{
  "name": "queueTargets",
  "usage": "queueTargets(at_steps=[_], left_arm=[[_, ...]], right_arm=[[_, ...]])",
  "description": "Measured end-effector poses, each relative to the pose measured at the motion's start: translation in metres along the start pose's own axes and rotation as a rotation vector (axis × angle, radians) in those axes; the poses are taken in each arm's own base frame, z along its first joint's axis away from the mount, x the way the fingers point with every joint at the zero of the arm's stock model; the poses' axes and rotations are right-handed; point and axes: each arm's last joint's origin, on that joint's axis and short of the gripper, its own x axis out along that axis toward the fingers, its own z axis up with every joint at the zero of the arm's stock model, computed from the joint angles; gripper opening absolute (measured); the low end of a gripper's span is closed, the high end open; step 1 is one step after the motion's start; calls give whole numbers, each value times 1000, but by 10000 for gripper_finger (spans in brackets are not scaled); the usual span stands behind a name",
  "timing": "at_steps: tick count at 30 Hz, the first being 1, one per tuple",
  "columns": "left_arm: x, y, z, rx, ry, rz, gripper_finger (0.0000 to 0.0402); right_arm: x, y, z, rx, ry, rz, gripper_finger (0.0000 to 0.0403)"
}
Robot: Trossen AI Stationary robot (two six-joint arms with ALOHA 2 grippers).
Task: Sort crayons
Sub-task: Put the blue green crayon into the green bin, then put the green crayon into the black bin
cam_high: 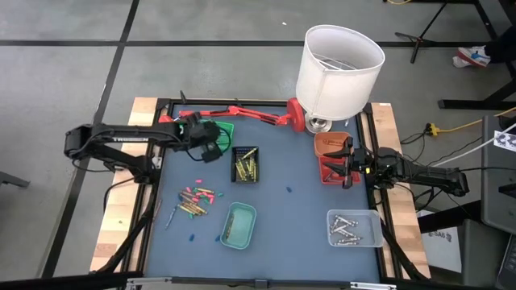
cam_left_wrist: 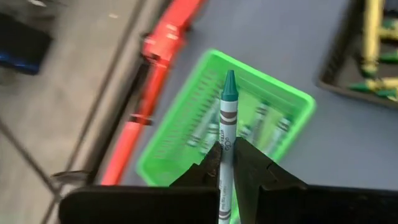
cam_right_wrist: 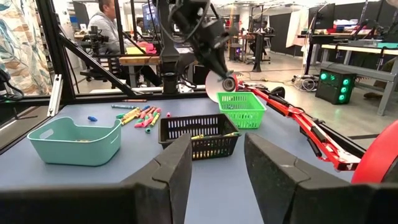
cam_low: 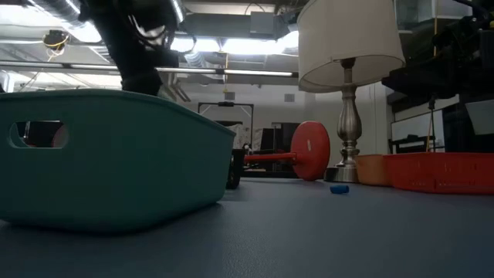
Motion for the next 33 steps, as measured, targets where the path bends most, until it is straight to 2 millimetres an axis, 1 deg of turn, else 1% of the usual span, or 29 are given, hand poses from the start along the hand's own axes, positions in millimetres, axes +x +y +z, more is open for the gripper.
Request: queueTargets(at_steps=[2, 5, 11, 16, 20, 23, 28, 33], left_arm=[[7, -1, 0, 14, 30, -46, 7], [17, -4, -1, 56, 70, -57, 14], [32, -5, -2, 85, 129, -49, 62], [36, -3, -2, 61, 143, -43, 99], [36, -3, -2, -10, 145, -59, 112], [35, -6, -3, -20, 146, -122, 115], [31, -12, -3, -44, 150, -314, 115], [26, -23, -3, -31, 150, -490, 108]], right_arm=[[0, 0, 0, 0, 0, 0, 147], [0, 0, 0, 0, 0, 0, 147], [0, 0, 0, 0, 0, 0, 147], [0, 0, 0, 0, 0, 0, 147], [0, 0, 0, 0, 0, 0, 147], [0, 0, 0, 0, 1, 0, 147], [0, 0, 0, 0, 0, 0, 147], [0, 0, 0, 0, 0, 0, 147]])
